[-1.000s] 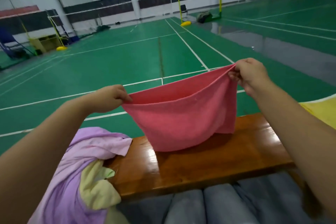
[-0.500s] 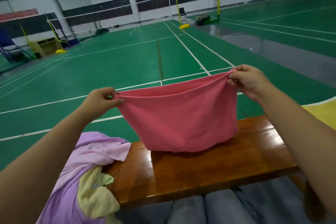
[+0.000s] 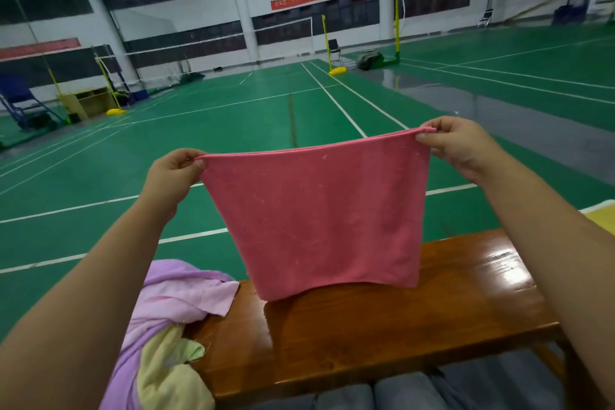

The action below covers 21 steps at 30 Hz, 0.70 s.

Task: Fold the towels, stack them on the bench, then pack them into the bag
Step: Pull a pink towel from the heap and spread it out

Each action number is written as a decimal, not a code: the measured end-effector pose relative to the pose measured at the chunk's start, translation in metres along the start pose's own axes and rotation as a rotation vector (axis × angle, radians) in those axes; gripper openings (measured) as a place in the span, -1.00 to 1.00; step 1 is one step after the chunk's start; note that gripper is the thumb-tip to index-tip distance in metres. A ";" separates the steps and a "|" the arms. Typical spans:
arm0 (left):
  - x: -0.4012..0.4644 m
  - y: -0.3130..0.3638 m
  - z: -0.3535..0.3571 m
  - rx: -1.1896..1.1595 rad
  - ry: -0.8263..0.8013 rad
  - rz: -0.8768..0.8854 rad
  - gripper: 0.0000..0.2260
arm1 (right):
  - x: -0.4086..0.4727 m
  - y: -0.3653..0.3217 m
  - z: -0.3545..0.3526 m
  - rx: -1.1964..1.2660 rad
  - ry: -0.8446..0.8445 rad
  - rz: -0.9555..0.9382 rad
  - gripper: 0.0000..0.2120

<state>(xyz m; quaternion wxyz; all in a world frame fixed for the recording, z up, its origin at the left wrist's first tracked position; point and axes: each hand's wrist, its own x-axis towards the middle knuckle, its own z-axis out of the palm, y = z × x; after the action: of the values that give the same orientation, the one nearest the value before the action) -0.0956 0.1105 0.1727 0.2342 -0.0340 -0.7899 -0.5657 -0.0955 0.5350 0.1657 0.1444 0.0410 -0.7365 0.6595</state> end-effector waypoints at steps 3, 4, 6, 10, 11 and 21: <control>-0.005 -0.004 0.000 -0.091 -0.041 -0.024 -0.77 | -0.007 -0.007 -0.001 0.211 -0.061 0.081 -0.83; -0.007 -0.002 -0.002 -0.162 -0.055 -0.040 -0.76 | -0.010 -0.011 -0.004 0.286 -0.087 0.084 -0.86; -0.012 0.005 -0.009 -0.340 -0.072 -0.074 -0.70 | -0.014 -0.016 -0.011 0.404 -0.161 0.059 -0.93; -0.023 0.013 -0.016 -0.558 -0.079 -0.102 -0.59 | -0.018 -0.016 -0.016 0.451 -0.251 0.077 -0.74; -0.026 0.013 -0.015 -0.541 -0.078 -0.110 -0.58 | -0.018 -0.014 -0.014 0.454 -0.262 0.100 -0.64; -0.044 0.016 -0.019 -0.565 -0.016 -0.139 -0.53 | -0.032 -0.016 -0.012 0.656 -0.258 0.075 -0.71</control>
<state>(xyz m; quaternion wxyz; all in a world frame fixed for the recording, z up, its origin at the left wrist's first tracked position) -0.0449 0.1082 0.1735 0.1700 -0.0481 -0.6035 -0.7776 -0.0586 0.5404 0.1737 0.0048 0.1409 -0.4989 0.8551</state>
